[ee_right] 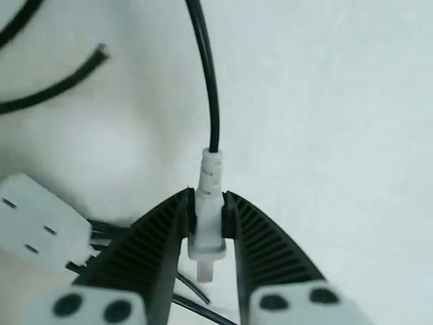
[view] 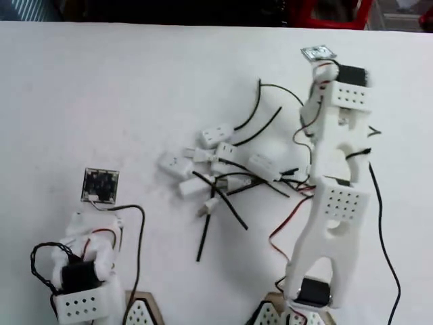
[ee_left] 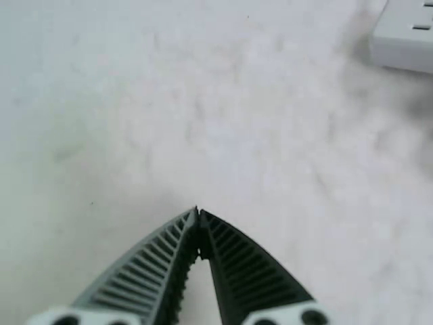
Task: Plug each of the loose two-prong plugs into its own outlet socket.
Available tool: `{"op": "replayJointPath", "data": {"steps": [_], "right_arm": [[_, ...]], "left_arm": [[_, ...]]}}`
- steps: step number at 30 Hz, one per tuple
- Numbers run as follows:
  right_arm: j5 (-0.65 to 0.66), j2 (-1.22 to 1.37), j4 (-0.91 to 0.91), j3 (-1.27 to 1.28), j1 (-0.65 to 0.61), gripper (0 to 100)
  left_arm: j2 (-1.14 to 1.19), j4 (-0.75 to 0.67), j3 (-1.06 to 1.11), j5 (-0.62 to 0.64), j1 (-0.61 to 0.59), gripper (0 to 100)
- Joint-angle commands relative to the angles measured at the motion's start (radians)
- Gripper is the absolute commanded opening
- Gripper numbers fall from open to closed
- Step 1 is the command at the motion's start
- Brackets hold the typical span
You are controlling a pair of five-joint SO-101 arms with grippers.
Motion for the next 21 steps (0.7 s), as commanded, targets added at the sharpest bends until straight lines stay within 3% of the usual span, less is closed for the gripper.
{"op": "replayJointPath", "data": {"steps": [1,7,16,21], "right_arm": [[0.175,-0.068,0.012,0.026,0.058,1.7],[0.362,-0.018,0.012,0.144,0.105,1.7],[0.373,0.058,0.012,0.153,0.108,2.2],[0.373,0.064,0.016,0.153,0.108,8.4]], "left_arm": [[-0.01,-0.02,-0.003,-0.006,-0.008,2],[-0.01,-0.02,-0.003,-0.006,-0.008,2],[-0.01,-0.02,-0.003,-0.006,-0.008,2],[-0.01,-0.02,-0.003,-0.006,-0.008,2]]}}
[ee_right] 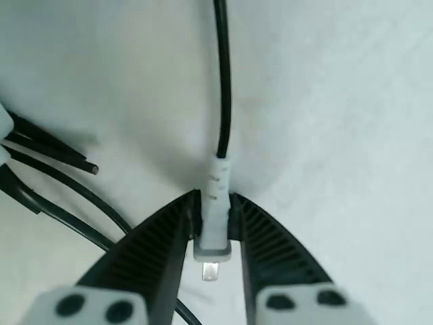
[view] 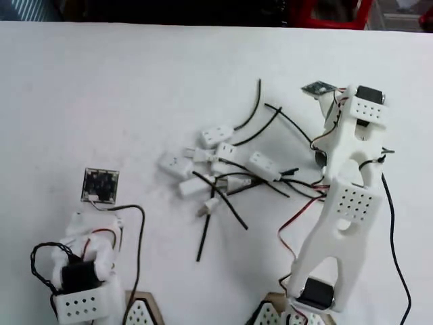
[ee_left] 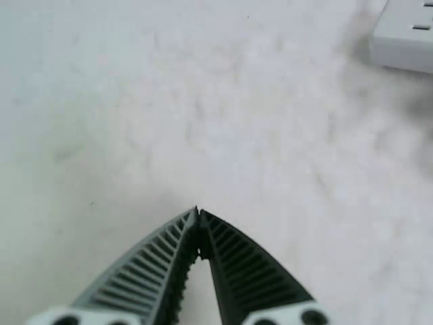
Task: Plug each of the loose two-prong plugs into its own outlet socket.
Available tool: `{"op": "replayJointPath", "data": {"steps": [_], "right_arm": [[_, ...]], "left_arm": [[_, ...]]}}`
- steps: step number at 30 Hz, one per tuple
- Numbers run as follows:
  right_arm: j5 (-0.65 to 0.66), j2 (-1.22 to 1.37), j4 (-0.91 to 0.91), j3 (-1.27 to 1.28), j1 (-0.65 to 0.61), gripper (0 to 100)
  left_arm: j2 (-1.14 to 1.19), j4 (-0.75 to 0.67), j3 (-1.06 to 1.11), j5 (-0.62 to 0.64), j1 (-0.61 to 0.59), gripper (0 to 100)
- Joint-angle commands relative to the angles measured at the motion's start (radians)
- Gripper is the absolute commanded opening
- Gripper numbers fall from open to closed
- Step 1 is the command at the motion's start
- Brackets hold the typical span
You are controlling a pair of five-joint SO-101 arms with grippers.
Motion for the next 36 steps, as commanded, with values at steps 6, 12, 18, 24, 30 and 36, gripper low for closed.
{"op": "replayJointPath", "data": {"steps": [6,12,18,24,30,36], "right_arm": [[0.008,-0.016,0.016,-0.012,0.008,6.9],[0.005,-0.03,0.018,-0.005,0.01,7.7],[0.003,-0.065,0.018,-0.002,0.01,10.5],[0.003,-0.07,0.018,0.048,0.004,8.0],[0.002,-0.108,0.018,0.051,0.007,8.4],[0.0,-0.136,0.018,0.057,0.004,8.4]], "left_arm": [[-0.01,-0.02,-0.003,-0.006,-0.008,2],[-0.01,-0.02,-0.003,-0.005,-0.008,2],[-0.01,-0.02,-0.003,-0.003,-0.008,2],[-0.01,-0.02,-0.003,-0.003,-0.008,2],[-0.01,-0.02,-0.003,-0.003,-0.008,2],[-0.01,-0.02,-0.003,-0.002,-0.008,2]]}}
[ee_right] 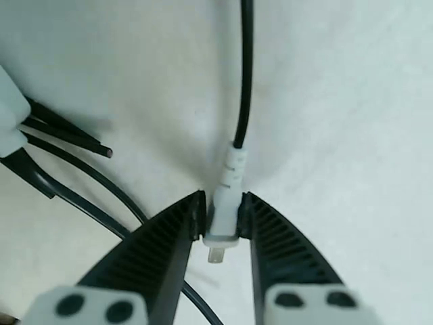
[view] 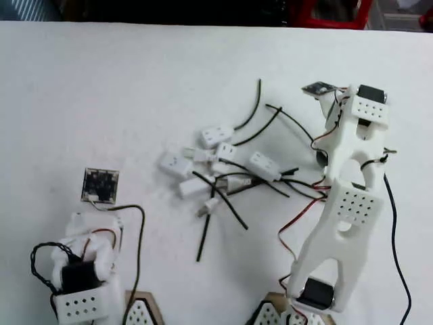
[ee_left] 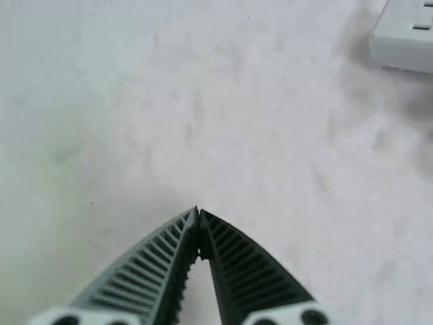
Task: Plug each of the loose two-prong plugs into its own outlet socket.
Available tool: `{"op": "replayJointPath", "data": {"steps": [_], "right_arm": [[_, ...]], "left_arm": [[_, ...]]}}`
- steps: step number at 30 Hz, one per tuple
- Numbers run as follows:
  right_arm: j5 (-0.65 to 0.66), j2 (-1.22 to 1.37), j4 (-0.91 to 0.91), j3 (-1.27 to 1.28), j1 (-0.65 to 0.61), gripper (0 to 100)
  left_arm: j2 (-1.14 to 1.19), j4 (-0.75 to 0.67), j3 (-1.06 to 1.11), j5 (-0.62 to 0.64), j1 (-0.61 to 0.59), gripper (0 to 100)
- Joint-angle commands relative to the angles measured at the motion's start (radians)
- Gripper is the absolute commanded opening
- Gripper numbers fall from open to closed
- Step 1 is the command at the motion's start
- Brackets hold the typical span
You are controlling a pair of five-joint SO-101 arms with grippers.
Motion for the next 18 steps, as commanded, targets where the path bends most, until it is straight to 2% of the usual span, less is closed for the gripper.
{"op": "replayJointPath", "data": {"steps": [1,9,12,18], "right_arm": [[0.0,-0.067,0.013,-0.005,0.002,8.4],[0.0,-0.028,0.012,-0.015,0.002,7.8],[0.0,-0.038,0.012,-0.015,0.002,1.5],[0.0,-0.116,0.013,0.0,0.013,1.7]], "left_arm": [[-0.01,-0.02,-0.003,-0.002,-0.008,2],[-0.01,-0.02,-0.003,-0.002,-0.008,2],[-0.01,-0.02,-0.003,-0.002,-0.008,2],[-0.01,-0.02,-0.003,-0.002,-0.008,2]]}}
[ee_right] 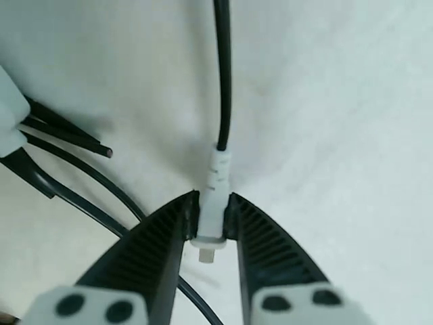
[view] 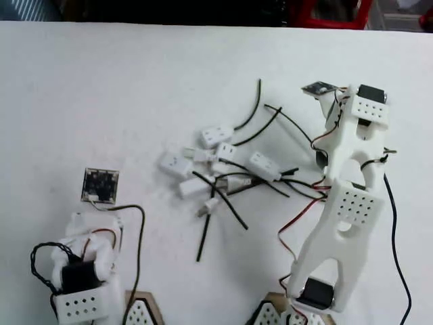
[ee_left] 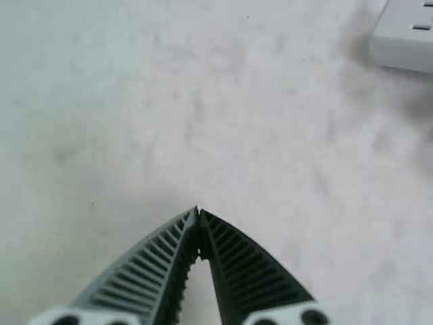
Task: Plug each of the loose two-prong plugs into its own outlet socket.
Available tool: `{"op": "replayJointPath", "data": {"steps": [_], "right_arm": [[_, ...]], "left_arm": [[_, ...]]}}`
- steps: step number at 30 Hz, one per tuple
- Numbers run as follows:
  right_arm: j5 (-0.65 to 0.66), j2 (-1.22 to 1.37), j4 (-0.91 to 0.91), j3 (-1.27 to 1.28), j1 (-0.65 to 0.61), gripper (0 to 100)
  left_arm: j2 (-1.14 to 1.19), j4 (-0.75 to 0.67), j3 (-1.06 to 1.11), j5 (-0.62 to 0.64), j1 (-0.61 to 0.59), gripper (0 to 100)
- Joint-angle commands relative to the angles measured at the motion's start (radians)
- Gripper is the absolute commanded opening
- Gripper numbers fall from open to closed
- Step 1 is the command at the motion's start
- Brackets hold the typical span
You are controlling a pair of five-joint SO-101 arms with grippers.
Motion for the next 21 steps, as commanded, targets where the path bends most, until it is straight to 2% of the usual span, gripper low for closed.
{"op": "replayJointPath", "data": {"steps": [1,7,11,13,17,21], "right_arm": [[0.0,-0.136,0.013,0.012,0.018,1.7],[-0.011,-0.329,0.013,0.196,0.021,1.7],[-0.144,-0.515,0.01,0.325,0.018,1.7],[-0.161,-0.611,0.008,0.388,0.018,1.7],[-0.166,-0.812,0.007,0.54,-0.022,1.7],[-0.272,-1.047,-0.028,0.733,-0.101,1.7]], "left_arm": [[-0.01,-0.02,-0.003,0.0,-0.008,2],[-0.01,-0.023,-0.003,0.0,-0.005,2],[-0.01,-0.026,-0.003,-0.005,-0.004,2],[-0.01,-0.028,-0.005,-0.005,-0.004,2],[-0.01,-0.032,-0.014,-0.006,-0.002,2],[-0.01,-0.109,-0.051,0.0,-0.002,2]]}}
